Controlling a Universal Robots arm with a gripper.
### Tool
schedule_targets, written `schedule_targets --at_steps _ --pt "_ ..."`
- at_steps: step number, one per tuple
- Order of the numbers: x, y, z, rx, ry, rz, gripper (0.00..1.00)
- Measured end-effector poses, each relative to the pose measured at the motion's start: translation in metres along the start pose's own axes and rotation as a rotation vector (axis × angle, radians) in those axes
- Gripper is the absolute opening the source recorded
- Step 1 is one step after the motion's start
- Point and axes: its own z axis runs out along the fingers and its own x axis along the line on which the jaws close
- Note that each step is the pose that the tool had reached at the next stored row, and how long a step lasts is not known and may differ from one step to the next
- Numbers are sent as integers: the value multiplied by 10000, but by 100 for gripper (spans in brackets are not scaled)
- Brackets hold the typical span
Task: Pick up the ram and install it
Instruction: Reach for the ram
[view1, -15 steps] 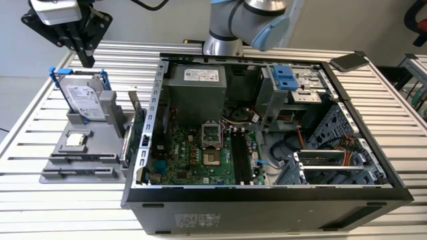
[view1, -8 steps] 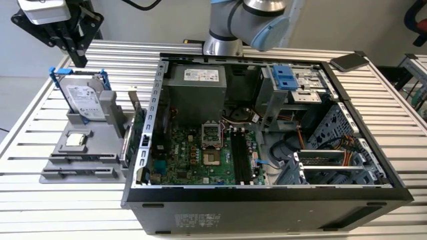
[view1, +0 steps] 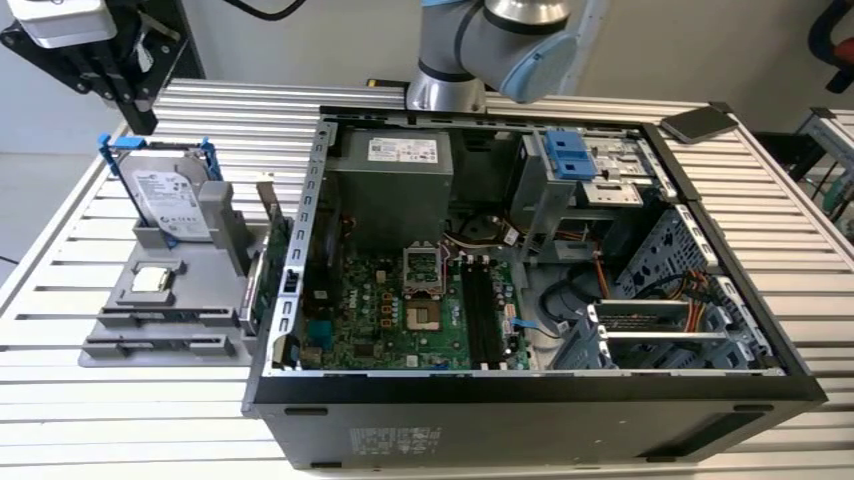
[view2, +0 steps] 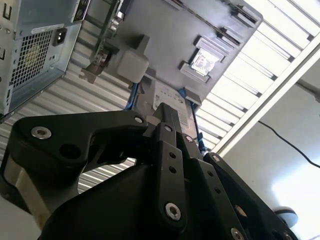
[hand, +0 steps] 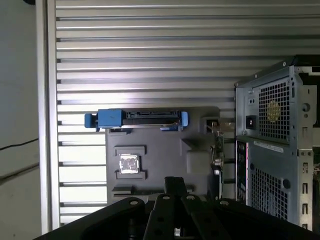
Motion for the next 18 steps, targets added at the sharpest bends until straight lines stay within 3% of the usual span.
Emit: schedule_targets --at_steps 9,18 --pt "135 -4 1 -1 15 -102 0" --pt "188 -5 1 -1 45 -145 0"
